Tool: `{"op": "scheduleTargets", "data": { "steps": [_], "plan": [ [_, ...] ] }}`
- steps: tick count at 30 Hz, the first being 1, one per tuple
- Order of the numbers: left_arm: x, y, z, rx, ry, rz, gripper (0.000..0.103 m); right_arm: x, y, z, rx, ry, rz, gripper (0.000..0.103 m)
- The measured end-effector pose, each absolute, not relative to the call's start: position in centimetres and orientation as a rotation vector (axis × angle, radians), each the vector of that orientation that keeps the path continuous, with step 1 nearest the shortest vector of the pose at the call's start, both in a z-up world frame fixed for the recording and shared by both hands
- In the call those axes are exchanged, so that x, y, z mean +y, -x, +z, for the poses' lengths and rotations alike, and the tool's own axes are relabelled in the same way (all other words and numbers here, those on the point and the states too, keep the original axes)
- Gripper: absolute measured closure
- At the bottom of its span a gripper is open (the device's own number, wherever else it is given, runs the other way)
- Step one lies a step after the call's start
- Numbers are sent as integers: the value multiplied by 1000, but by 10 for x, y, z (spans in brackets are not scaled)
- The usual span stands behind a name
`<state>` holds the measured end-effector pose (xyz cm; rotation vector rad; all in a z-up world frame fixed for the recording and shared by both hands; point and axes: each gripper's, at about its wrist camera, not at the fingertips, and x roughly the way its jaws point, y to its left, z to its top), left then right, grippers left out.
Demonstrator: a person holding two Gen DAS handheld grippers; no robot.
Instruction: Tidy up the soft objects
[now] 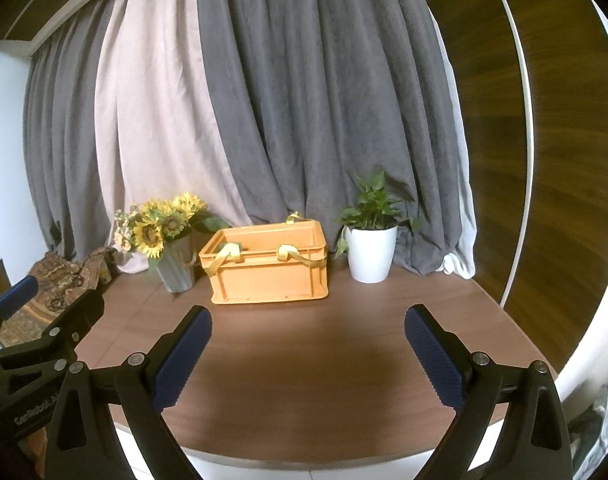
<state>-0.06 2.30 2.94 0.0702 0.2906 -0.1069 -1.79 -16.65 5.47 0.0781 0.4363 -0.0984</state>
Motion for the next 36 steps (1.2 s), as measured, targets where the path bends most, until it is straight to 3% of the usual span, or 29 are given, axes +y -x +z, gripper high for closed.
{"op": "scheduleTargets", "data": {
  "steps": [36],
  "plan": [
    [6,10,34,299,-74,-152,0,-179,33,61,434,-93,-153,5]
  ]
}}
